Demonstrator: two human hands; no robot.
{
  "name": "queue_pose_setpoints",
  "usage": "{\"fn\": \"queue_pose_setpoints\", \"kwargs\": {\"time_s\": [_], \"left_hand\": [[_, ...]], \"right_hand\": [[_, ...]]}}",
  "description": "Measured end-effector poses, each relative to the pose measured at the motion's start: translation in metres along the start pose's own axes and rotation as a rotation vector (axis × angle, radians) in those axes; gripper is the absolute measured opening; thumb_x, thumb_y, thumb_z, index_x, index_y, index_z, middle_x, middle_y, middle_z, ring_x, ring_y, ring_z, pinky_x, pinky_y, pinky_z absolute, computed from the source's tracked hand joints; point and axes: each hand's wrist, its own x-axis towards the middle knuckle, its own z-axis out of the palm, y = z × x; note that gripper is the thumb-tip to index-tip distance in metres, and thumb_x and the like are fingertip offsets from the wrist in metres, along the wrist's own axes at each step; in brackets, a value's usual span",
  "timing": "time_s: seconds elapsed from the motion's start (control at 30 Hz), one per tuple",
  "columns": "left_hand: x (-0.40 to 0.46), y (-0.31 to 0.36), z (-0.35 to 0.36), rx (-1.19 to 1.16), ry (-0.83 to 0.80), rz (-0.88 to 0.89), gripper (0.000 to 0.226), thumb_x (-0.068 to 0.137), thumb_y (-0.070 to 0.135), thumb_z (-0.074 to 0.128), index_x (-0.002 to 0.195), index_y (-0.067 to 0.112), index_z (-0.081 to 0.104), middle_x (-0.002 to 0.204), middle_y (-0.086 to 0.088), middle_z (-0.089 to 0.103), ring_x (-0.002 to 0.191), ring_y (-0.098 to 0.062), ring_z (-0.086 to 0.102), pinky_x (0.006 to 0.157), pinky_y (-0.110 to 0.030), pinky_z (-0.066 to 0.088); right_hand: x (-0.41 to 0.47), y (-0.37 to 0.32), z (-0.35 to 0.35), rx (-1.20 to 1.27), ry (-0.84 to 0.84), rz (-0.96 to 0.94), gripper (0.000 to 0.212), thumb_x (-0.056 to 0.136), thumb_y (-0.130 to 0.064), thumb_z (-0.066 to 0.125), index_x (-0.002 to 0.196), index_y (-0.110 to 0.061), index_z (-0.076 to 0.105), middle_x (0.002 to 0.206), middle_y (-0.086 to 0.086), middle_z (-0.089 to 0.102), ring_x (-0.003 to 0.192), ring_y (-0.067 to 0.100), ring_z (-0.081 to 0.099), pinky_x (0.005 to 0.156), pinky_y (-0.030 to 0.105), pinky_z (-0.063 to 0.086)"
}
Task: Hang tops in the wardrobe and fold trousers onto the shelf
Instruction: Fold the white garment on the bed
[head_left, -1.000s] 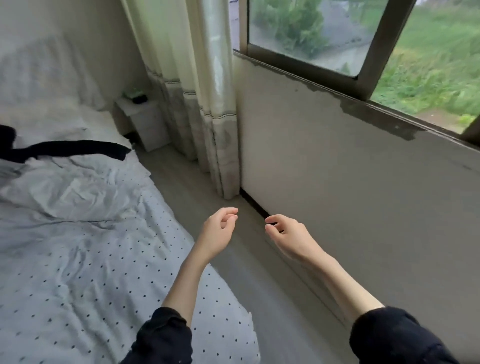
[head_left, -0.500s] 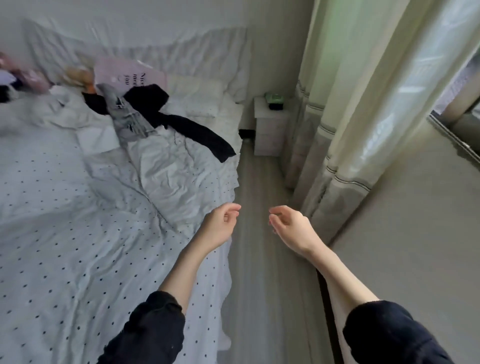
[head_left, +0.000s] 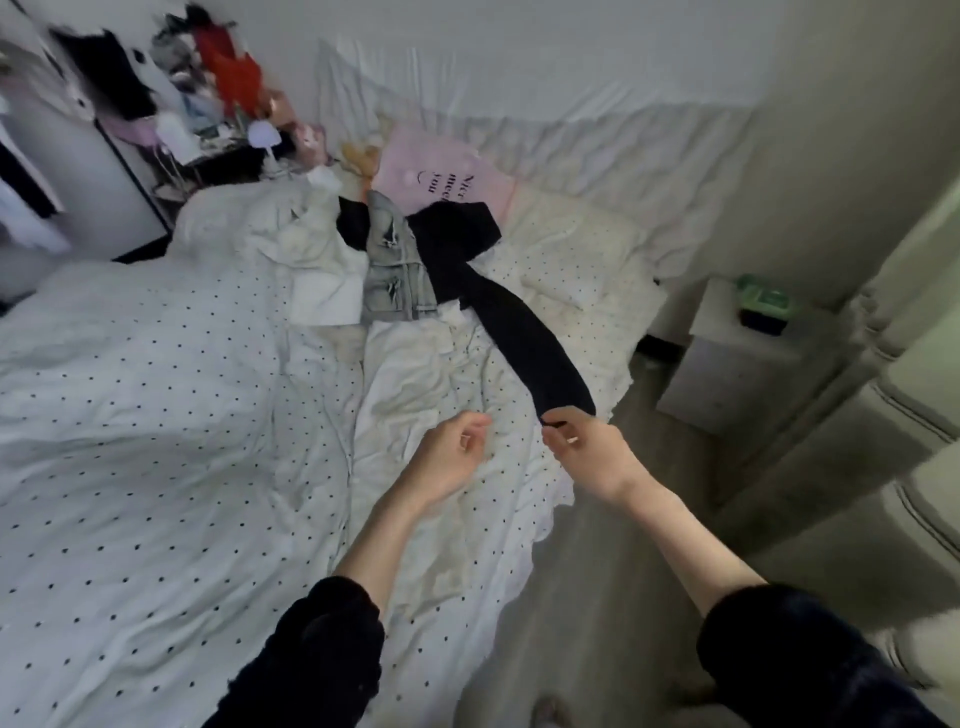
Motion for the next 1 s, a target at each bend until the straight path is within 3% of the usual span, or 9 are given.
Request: {"fn": "queue_pose_setpoints", "kwargs": {"time_s": [0.1, 0.37, 0.53, 0.7, 0.83, 0.87, 0.93, 1.0], "left_hand": [[0.065, 0.002, -0.003, -0.006, 0.046, -0.081, 0.030, 0.098, 0.014, 0.043, 0.125, 0.016, 0.055, 0.114, 0.007, 0.056, 0.111, -0.010, 0.052, 0.088, -0.014, 0.036], [0.180, -0.063, -0.021, 0.006, 0.214, -0.364, 0.029, 0.096, 0.011, 0.046, 0.124, 0.011, 0.055, 0.123, -0.005, 0.059, 0.111, -0.019, 0.055, 0.080, -0.012, 0.033], [0.283, -0.127, -0.001, 0.110, 0.187, -0.502, 0.049, 0.094, 0.016, 0.050, 0.141, 0.012, 0.035, 0.142, -0.009, 0.040, 0.130, -0.025, 0.039, 0.105, -0.030, 0.030], [0.380, -0.172, 0.010, 0.364, 0.214, -0.534, 0.057, 0.094, 0.023, 0.049, 0.145, 0.018, 0.024, 0.150, -0.005, 0.027, 0.136, -0.024, 0.029, 0.106, -0.038, 0.029], [0.437, -0.235, 0.041, 0.474, 0.040, -0.712, 0.081, 0.089, 0.036, 0.058, 0.150, 0.025, 0.005, 0.157, -0.011, -0.003, 0.145, -0.030, 0.000, 0.113, -0.051, 0.015], [0.438, -0.247, 0.045, 0.486, 0.020, -0.761, 0.090, 0.085, 0.038, 0.064, 0.150, 0.027, 0.003, 0.156, -0.014, -0.004, 0.144, -0.033, 0.000, 0.111, -0.055, 0.015], [0.444, -0.276, 0.056, 0.531, 0.097, -0.746, 0.086, 0.072, 0.026, 0.077, 0.144, 0.023, 0.031, 0.143, -0.023, 0.033, 0.131, -0.039, 0.037, 0.099, -0.056, 0.037], [0.442, -0.288, 0.055, 0.510, 0.201, -0.723, 0.051, 0.069, 0.001, 0.071, 0.117, 0.013, 0.058, 0.110, -0.017, 0.062, 0.098, -0.036, 0.062, 0.076, -0.043, 0.051]], "right_hand": [[0.090, -0.001, -0.026, -0.085, -0.085, -0.053, 0.035, 0.099, -0.027, 0.044, 0.133, -0.017, 0.049, 0.119, 0.005, 0.063, 0.102, 0.020, 0.059, 0.083, 0.025, 0.044], [0.270, -0.012, -0.001, -0.147, -0.385, -0.111, 0.034, 0.100, -0.024, 0.043, 0.132, -0.014, 0.048, 0.121, 0.008, 0.061, 0.088, 0.015, 0.055, 0.073, 0.024, 0.041], [0.383, 0.013, 0.033, -0.241, -0.460, -0.054, 0.037, 0.100, -0.028, 0.038, 0.134, -0.017, 0.047, 0.131, 0.006, 0.057, 0.106, 0.021, 0.058, 0.083, 0.028, 0.046], [0.469, 0.049, 0.068, -0.310, -0.520, -0.012, 0.038, 0.100, -0.029, 0.039, 0.135, -0.017, 0.045, 0.135, 0.004, 0.054, 0.121, 0.020, 0.052, 0.096, 0.028, 0.039], [0.542, 0.079, 0.101, -0.314, -0.510, -0.075, 0.039, 0.100, -0.026, 0.040, 0.137, -0.015, 0.044, 0.134, 0.005, 0.054, 0.122, 0.019, 0.051, 0.100, 0.030, 0.040], [0.552, 0.082, 0.105, -0.308, -0.499, -0.099, 0.039, 0.099, -0.025, 0.040, 0.137, -0.015, 0.044, 0.134, 0.004, 0.054, 0.122, 0.018, 0.051, 0.101, 0.030, 0.040], [0.577, 0.095, 0.121, -0.303, -0.514, -0.139, 0.038, 0.100, -0.023, 0.041, 0.136, -0.015, 0.044, 0.134, 0.003, 0.054, 0.122, 0.017, 0.051, 0.100, 0.029, 0.039], [0.594, 0.104, 0.133, -0.314, -0.534, -0.177, 0.037, 0.099, -0.021, 0.042, 0.135, -0.014, 0.045, 0.132, 0.004, 0.055, 0.121, 0.017, 0.052, 0.098, 0.027, 0.039]]}}
